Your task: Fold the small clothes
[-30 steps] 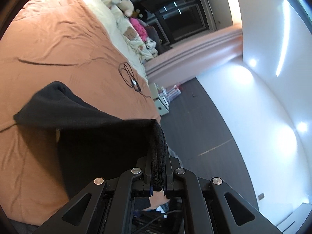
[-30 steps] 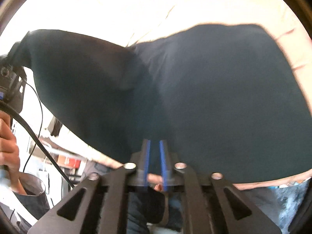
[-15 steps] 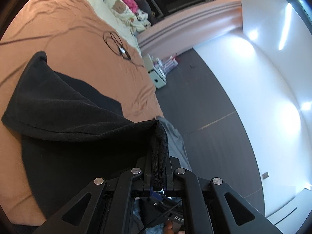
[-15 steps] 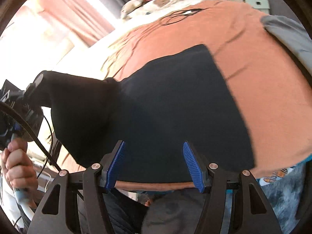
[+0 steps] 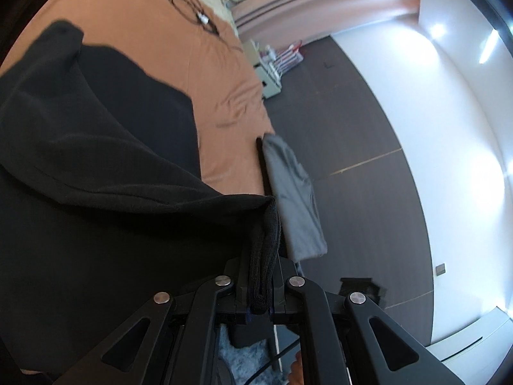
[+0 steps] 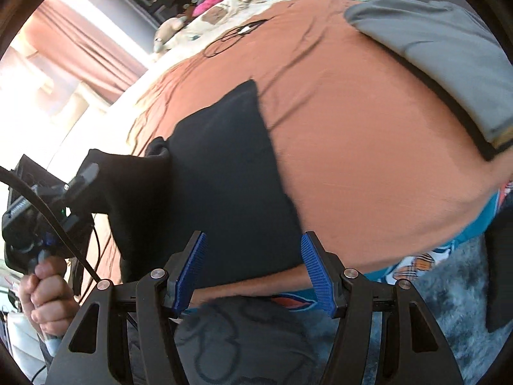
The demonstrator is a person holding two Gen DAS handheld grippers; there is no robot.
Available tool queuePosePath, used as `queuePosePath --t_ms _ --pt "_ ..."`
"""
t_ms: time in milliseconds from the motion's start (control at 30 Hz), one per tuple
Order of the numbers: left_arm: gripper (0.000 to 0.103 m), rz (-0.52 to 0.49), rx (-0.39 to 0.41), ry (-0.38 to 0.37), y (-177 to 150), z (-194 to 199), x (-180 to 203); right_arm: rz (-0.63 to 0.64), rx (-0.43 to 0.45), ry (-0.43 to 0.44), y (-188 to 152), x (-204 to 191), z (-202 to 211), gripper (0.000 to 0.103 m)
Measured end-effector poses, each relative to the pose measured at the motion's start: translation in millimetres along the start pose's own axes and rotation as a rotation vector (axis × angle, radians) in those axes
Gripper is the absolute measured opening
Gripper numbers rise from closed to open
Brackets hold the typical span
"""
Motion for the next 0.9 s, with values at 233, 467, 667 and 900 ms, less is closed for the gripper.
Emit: queuePosePath --t_ms 233,467,667,900 --pt "0.066 0.001 -0.086 0.035 -8.7 -15.2 -6.7 0.002 -0.001 -0.006 -4.8 -1.8 22.0 0.059" --pt "0.069 -0.002 -0.035 0.096 -15.3 27.3 -27.8 0.065 -0.024 -0.002 -0.1 -15.2 10.4 0.059" --pt "0.069 0.007 0.020 0.220 -24.6 66.5 -56.5 0.214 -0.070 -0.025 12.6 -38.8 -11.1 0.059" --pt "0.069 0.030 0.069 0.319 -38.5 100.9 -83.0 0.375 -0.127 -0.042 26.0 -52.1 -38.4 0.059"
Point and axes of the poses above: each gripper's, at about its wrist camera, not at the fingertips, and z roughly against the way its jaws point, x to its right, y to its top, the point moved 1 cm from there along -z, roughly the way its jaws point, and after that the axes turned 3 degrees about y, right-handed, at the moved point
